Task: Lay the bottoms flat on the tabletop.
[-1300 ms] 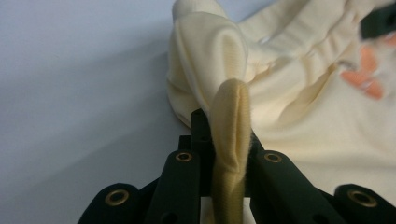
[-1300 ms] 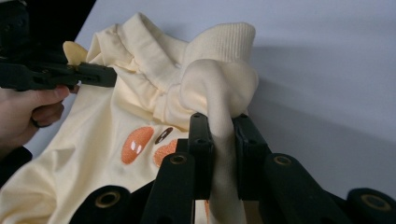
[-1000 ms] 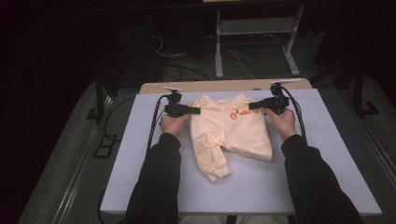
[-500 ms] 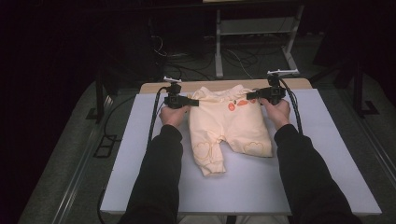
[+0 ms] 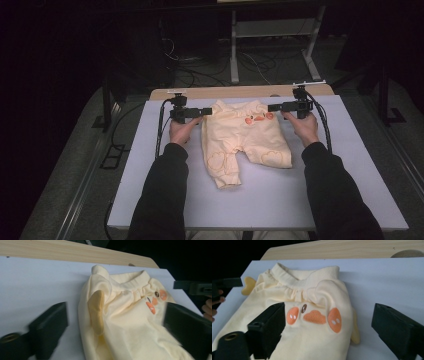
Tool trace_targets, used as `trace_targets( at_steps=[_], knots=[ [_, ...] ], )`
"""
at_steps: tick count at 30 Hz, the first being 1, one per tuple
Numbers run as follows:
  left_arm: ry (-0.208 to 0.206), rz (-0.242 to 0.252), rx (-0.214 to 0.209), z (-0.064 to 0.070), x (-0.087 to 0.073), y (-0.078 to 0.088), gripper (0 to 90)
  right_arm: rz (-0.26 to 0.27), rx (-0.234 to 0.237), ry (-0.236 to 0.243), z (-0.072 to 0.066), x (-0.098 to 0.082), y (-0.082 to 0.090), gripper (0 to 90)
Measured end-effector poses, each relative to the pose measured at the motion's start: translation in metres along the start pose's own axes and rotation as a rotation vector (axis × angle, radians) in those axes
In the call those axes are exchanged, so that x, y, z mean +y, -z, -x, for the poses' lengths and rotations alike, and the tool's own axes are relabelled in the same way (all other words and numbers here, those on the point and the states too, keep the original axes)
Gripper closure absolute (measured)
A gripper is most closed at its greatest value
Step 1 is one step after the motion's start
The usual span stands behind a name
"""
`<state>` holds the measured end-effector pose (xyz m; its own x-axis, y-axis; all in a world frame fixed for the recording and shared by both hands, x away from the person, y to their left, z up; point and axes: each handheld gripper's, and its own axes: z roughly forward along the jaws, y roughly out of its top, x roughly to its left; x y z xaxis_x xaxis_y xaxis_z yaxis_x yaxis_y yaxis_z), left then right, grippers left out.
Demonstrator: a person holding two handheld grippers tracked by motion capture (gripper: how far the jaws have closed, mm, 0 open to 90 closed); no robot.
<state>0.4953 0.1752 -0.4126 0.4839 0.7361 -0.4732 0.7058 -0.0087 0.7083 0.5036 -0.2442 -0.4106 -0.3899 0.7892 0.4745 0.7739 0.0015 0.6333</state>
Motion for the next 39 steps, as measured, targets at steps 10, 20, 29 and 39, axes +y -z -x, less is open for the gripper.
trace_targets(
  at_steps=[10, 20, 29, 39],
  knots=[
    [-0.050, 0.017, -0.025, 0.015, -0.017, 0.023, 0.0, 0.013, 0.032, 0.134, -0.020, -0.021, 0.033, 0.0],
    [-0.096, 0.007, -0.036, 0.031, -0.043, 0.046, 0.0, 0.020, 0.104, 0.138, -0.028, -0.056, 0.060, 0.0],
    [-0.124, 0.021, -0.062, 0.047, -0.061, 0.061, 0.0, 0.035, 0.127, 0.147, -0.033, -0.082, 0.076, 0.0],
    [-0.112, 0.018, -0.089, 0.054, -0.085, 0.066, 0.0, 0.020, 0.151, 0.151, -0.038, -0.108, 0.083, 0.0]
  ],
)
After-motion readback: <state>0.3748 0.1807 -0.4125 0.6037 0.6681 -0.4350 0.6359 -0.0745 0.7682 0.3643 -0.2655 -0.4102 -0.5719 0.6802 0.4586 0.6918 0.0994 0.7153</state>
